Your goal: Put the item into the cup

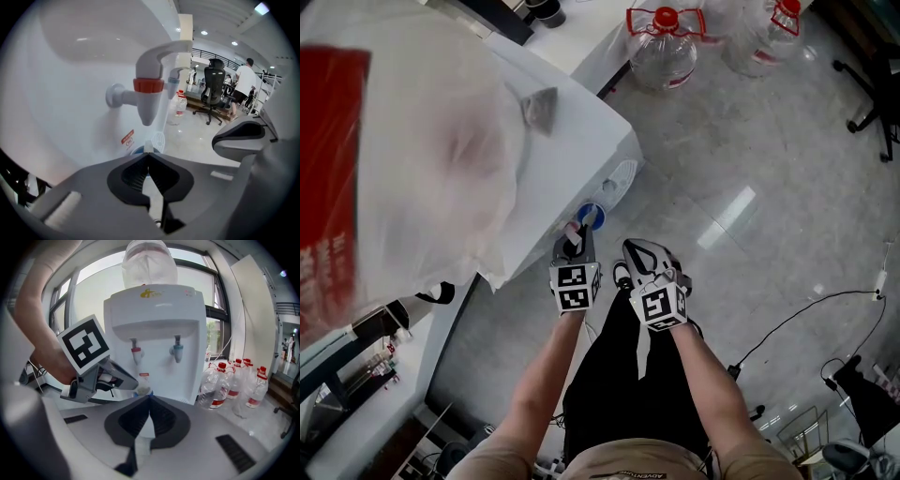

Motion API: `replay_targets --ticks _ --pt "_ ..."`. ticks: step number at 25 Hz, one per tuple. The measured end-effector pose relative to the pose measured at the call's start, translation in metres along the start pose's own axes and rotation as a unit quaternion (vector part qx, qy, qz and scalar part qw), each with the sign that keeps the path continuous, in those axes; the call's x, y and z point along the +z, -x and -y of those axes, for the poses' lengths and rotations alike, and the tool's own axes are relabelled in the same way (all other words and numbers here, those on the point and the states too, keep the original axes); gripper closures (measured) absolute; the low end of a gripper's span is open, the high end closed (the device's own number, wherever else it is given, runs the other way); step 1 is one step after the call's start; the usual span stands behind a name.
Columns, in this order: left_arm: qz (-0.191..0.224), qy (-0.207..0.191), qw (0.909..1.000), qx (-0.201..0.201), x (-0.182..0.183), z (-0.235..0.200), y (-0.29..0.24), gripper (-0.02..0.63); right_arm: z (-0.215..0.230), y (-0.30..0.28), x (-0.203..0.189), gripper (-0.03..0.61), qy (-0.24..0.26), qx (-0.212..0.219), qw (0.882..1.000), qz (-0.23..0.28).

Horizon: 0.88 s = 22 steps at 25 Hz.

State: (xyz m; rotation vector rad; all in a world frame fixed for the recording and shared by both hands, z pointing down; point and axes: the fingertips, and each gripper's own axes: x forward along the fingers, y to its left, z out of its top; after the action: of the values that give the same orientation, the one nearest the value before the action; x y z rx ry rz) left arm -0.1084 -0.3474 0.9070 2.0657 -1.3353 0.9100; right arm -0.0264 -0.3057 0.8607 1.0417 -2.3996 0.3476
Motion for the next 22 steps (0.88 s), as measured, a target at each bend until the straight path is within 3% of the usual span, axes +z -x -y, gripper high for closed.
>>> replay_targets --ticks 13,18,22 --pt "0.042 0.013 0.9985 0.034 0.003 0.000 0.018 0.574 -0.007 0.009 -0.002 0.566 0.010 0.010 1.000 0.005" --pt "0.040 0.024 0.9987 0.020 -0.002 0.010 0.035 0.604 -0.007 0.019 0.008 0.566 0.017 0.010 1.000 0.009" --pt "0.037 0.010 0.9992 0.002 0.001 0.020 0.054 0.604 -0.004 0.032 0.030 0.566 0.003 0.009 1.000 0.014"
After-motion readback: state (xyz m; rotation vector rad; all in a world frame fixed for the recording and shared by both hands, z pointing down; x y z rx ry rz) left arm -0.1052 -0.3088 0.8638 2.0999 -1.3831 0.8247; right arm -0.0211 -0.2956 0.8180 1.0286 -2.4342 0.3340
